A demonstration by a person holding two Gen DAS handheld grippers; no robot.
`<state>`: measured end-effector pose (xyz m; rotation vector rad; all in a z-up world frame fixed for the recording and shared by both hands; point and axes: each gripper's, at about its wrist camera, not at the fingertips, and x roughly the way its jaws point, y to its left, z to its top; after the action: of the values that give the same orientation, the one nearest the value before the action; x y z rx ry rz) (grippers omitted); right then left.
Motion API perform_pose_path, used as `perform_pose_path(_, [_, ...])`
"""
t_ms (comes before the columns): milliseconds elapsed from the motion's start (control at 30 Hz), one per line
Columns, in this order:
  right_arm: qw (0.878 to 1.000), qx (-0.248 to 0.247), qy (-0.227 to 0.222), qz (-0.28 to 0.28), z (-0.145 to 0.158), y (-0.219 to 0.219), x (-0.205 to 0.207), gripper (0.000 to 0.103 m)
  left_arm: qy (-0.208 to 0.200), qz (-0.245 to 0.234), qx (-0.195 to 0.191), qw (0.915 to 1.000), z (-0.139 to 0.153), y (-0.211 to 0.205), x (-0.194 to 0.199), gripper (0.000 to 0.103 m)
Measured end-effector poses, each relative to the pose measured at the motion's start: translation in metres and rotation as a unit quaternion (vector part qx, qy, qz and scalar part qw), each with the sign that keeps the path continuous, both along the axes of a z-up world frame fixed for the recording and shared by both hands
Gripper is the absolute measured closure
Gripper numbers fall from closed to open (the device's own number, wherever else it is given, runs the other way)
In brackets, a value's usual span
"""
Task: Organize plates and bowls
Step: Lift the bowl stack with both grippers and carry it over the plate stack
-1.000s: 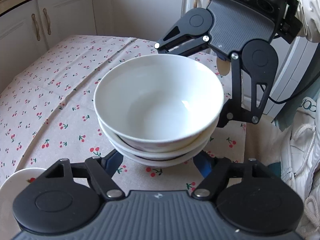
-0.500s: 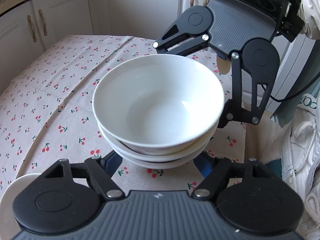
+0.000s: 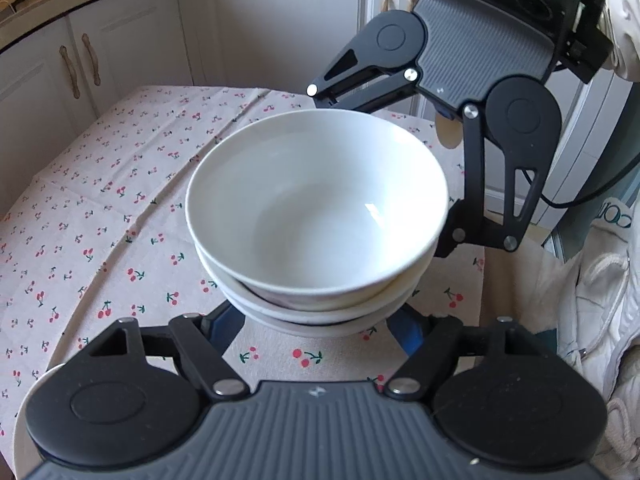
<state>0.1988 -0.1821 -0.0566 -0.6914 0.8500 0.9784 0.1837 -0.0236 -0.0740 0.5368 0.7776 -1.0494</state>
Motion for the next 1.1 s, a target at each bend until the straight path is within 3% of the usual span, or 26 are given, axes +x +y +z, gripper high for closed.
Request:
perform_pose_path(500, [0.998,-0.015,-0.036,0.042,0.035,0.042,-0.002,0.022,-0.034,0.043,-0.009,0.9984,0.033,0.045,-0.015,0.026])
perform_pose_path(1100, [0.993,-0.019,-0.056,0.106,0.037,0.125,0.012,0.022,-0.052,0.111,-0.005,0.9924,0.046,0.121,-0.032,0.026])
